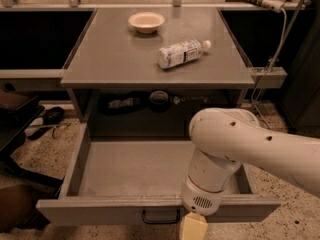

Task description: Open top drawer

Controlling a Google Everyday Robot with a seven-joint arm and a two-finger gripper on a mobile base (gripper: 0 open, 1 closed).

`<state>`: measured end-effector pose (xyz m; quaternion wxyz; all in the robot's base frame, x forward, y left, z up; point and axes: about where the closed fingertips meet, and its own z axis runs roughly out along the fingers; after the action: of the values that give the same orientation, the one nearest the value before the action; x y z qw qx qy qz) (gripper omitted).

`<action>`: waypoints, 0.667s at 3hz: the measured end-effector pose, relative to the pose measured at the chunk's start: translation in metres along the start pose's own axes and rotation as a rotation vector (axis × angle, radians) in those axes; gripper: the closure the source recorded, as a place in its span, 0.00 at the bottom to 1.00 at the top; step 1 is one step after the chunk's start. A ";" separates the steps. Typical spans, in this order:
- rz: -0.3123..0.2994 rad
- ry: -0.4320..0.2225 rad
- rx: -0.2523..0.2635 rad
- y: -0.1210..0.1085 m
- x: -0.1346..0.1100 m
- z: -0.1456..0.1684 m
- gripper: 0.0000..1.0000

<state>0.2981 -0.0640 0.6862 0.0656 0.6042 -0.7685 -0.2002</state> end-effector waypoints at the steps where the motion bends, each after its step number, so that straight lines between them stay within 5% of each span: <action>1: 0.000 0.000 0.000 0.000 0.000 0.000 0.00; 2: -0.001 -0.006 -0.004 -0.001 -0.001 -0.001 0.00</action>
Offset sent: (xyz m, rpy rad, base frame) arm 0.0068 0.0014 -0.0060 0.0358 0.0167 -0.0071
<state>0.2992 -0.0637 0.6869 0.0646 0.6037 -0.7680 -0.2038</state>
